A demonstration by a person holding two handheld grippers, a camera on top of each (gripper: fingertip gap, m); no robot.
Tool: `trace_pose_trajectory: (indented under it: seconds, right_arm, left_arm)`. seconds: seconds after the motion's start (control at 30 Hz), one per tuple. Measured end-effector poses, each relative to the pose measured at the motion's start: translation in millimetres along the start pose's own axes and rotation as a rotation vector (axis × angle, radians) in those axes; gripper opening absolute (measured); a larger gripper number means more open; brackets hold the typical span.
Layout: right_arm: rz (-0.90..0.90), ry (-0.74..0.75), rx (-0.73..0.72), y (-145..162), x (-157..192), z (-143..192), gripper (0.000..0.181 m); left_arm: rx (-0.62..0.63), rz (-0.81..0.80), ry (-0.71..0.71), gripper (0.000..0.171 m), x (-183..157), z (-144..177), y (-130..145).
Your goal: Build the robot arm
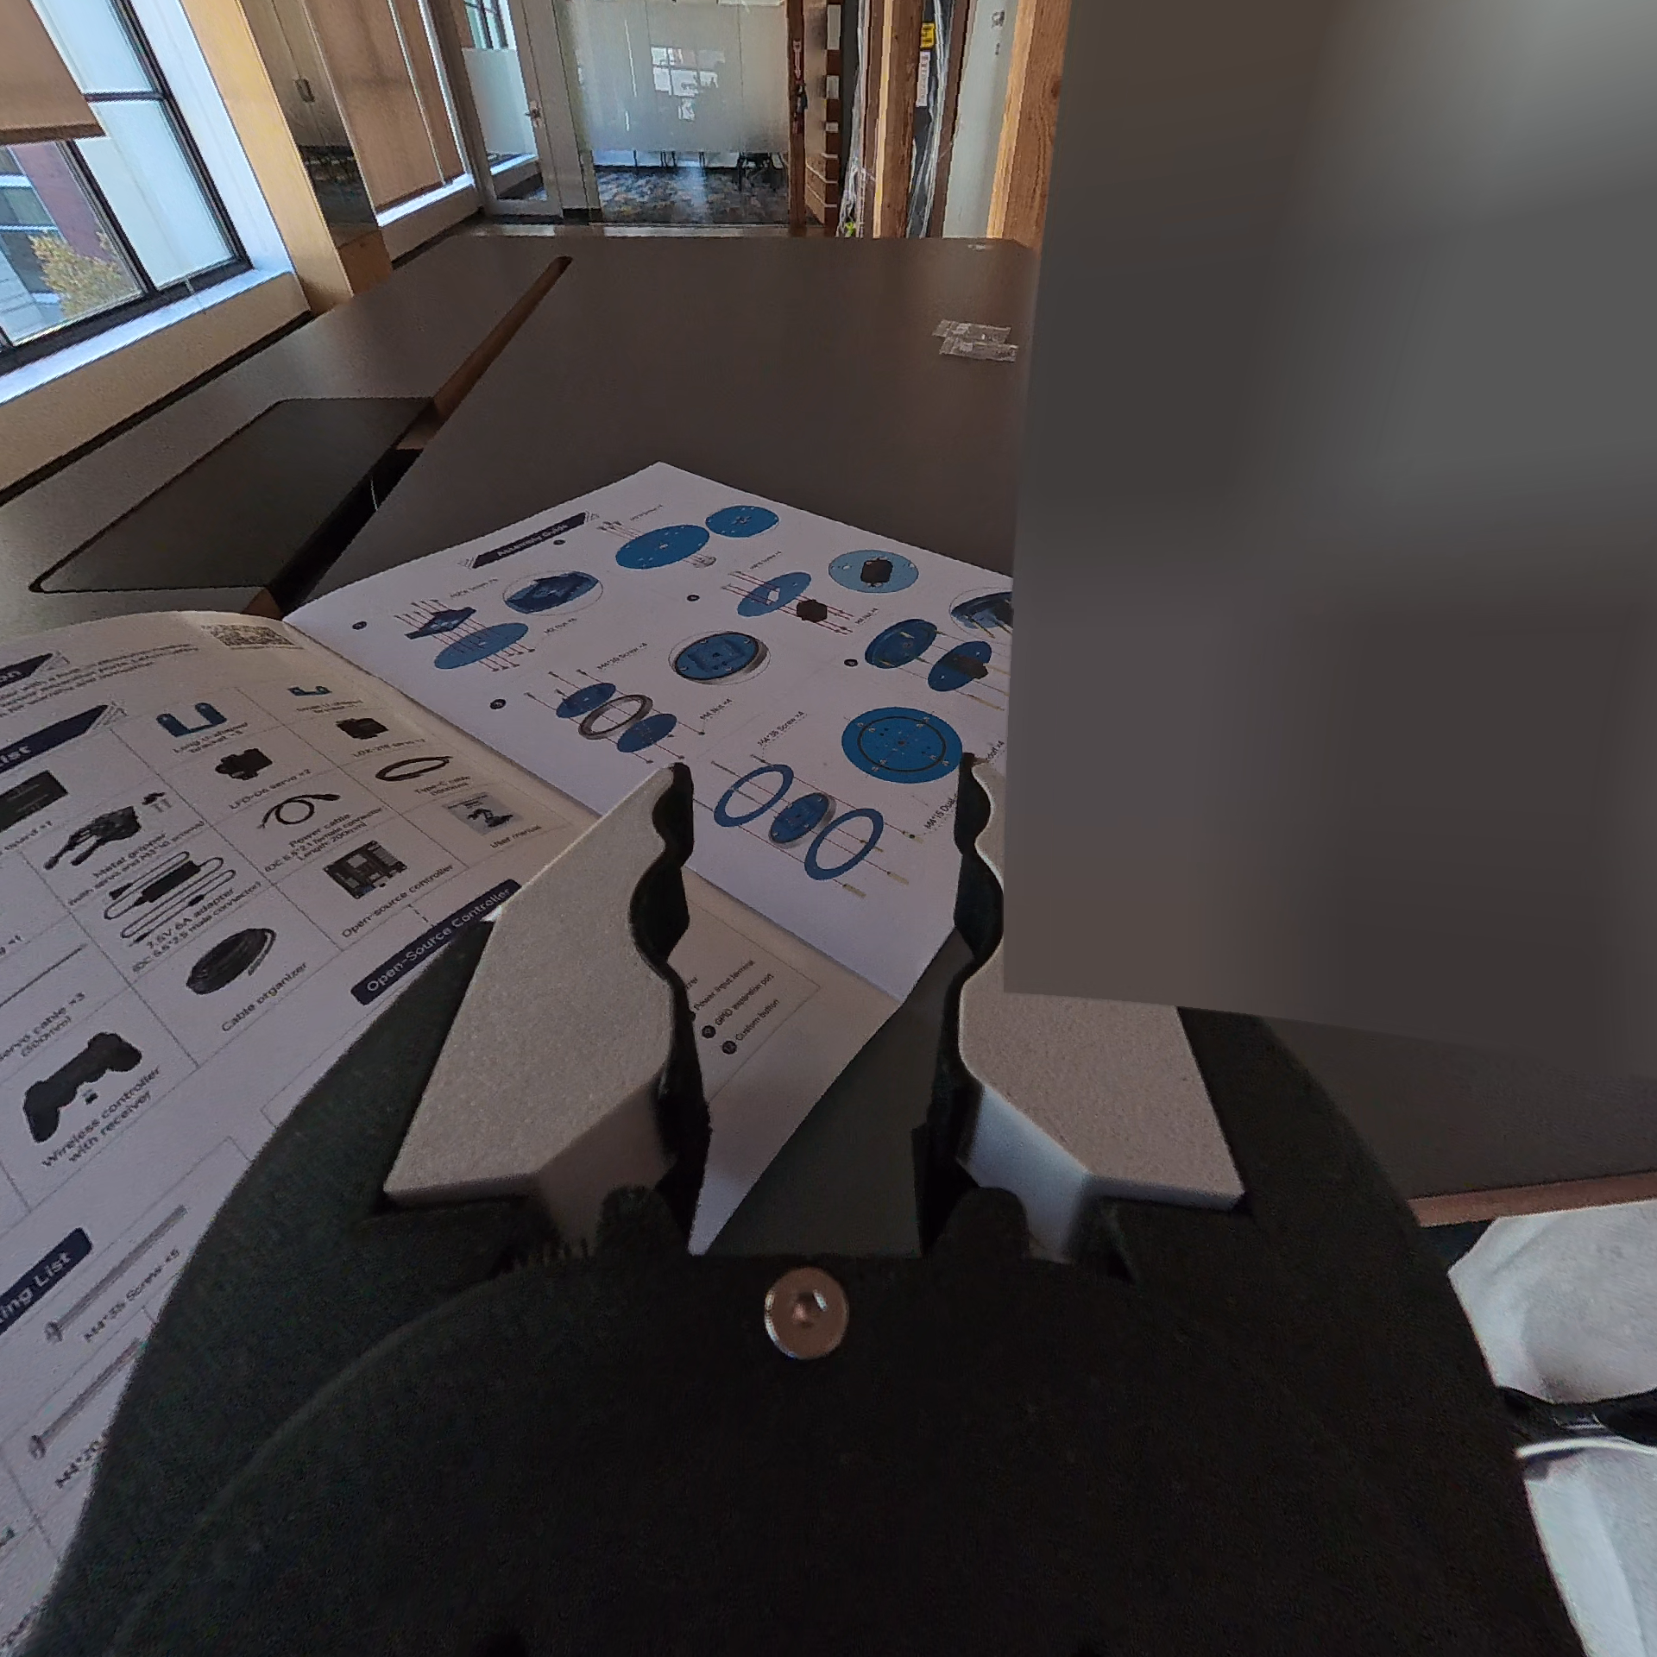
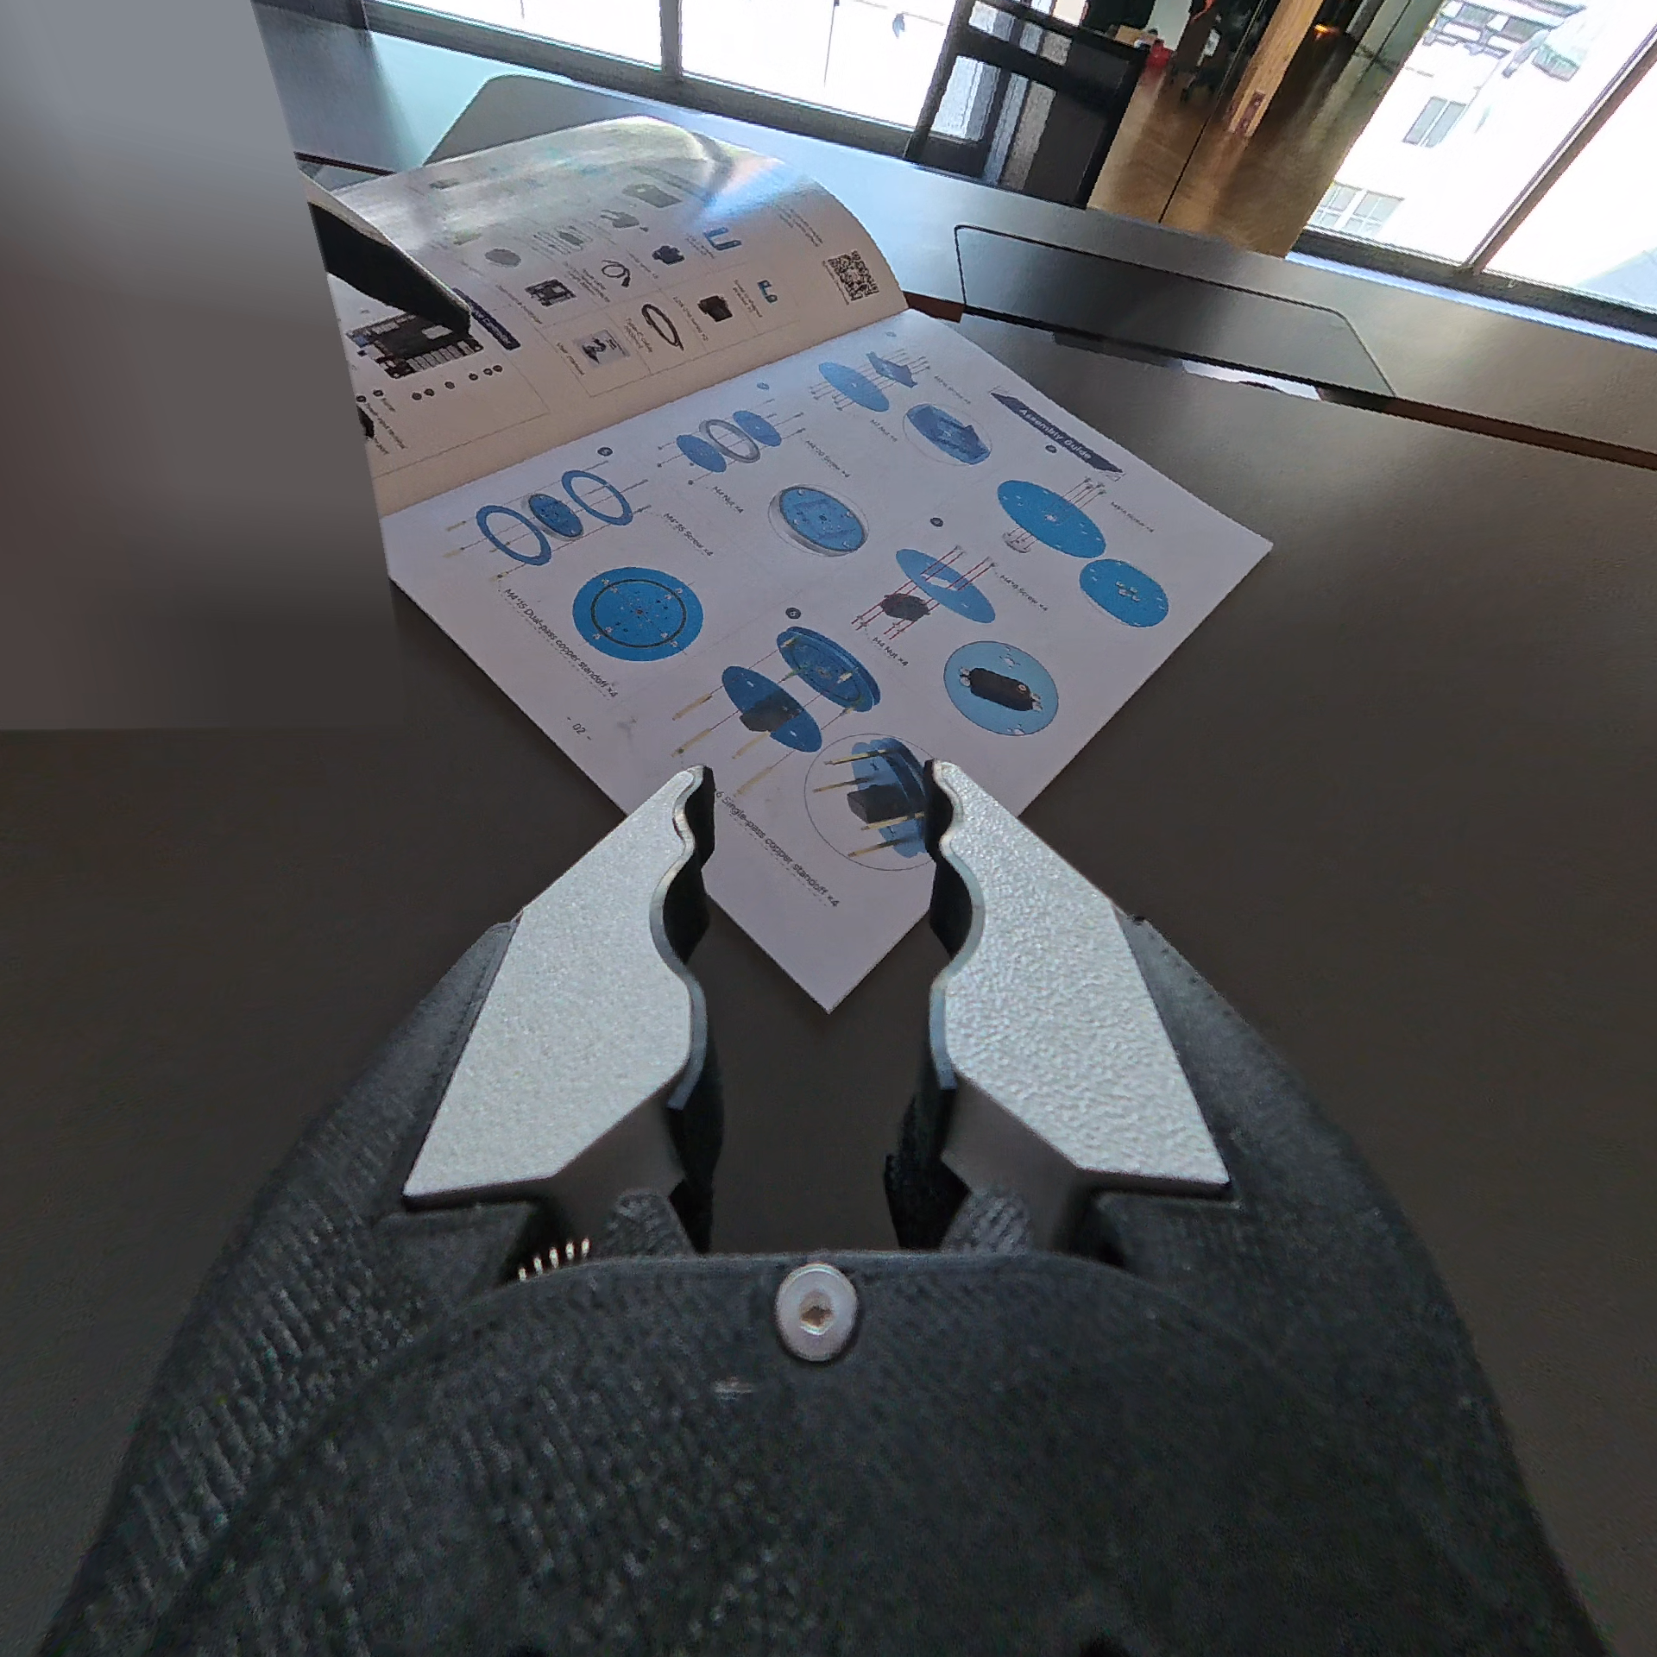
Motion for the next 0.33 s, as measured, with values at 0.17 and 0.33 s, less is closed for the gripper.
trace_pose_trajectory:
  seconds: [0.17,0.33]
  right_arm:
    - [0.002,0.007,-0.002,-0.1,-1.5,0.7,0.046]
    - [0.008,0.006,0.002,0.4,-1.5,0.2,0.046]
  left_arm:
    - [-0.011,-0.004,-0.001,0.057,0.0,-0.1,-1.7]
    - [-0.007,0.000,-0.003,0.057,0.8,0.0,-0.2]
Point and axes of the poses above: each gripper's, where its closed fingertips meet, z back along the fingers, y out of its underside, x = y × z across the jaws, the point moved 8 cm from there along z, back along the fingers, and after that the axes turned 13 degrees about -x, right-handed, at the moved point
